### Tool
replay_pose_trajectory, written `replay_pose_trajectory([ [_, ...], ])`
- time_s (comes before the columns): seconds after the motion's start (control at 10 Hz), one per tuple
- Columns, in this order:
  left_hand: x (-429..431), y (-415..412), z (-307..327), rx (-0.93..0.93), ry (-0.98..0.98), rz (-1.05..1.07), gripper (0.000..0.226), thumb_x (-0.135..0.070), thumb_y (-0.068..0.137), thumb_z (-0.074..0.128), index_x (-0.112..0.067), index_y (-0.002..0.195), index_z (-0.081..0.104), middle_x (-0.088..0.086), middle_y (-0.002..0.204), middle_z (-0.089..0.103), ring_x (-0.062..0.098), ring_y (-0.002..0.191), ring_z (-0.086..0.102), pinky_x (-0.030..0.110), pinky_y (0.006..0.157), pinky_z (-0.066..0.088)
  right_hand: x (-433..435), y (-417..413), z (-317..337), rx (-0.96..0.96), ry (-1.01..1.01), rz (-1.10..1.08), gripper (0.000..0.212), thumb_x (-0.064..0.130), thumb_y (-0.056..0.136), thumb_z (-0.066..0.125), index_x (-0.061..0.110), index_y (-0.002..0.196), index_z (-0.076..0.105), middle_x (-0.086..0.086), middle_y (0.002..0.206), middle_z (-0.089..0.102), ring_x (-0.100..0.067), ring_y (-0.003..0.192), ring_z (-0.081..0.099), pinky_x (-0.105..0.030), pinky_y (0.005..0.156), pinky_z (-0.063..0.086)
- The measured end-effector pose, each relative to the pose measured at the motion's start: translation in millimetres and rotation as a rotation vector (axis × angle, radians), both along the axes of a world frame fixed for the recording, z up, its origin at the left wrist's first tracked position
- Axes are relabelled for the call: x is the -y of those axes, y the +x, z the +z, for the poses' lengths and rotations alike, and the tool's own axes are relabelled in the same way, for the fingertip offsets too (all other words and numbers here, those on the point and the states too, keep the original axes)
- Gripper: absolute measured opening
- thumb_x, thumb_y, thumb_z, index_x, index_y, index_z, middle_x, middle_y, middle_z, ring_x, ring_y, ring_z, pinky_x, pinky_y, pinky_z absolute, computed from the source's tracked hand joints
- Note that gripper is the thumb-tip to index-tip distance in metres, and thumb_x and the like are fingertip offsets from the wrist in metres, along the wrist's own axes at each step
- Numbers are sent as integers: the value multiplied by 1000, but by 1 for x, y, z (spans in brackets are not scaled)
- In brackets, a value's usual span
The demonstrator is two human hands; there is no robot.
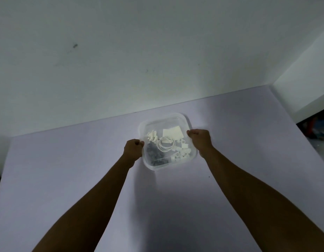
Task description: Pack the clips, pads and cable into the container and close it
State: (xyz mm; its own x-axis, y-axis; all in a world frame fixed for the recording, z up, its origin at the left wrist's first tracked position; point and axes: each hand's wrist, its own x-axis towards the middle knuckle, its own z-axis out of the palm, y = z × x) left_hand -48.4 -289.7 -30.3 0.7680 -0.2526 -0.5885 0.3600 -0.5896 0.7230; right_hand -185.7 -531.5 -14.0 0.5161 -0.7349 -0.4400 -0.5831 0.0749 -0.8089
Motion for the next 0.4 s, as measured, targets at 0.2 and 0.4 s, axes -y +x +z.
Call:
replay_pose_trajectory([
  [0.2,-11,-6,37,133,138,-271,56,-46,101,41,3,122,57,24,127,60,39,119,56,52,103,46,-22,1,28,-48,-294,132,40,27,98,57,5,132,60,-16,134,62,-33,124,57,-42,106,46],
  [0.4,-32,22,152,643,287,-568,67,-52,100,36,-13,153,27,10,159,29,29,146,26,50,116,27,-39,27,126,32,-791,477,46,42,101,47,21,141,53,-14,148,48,-31,140,38,-49,110,36],
])
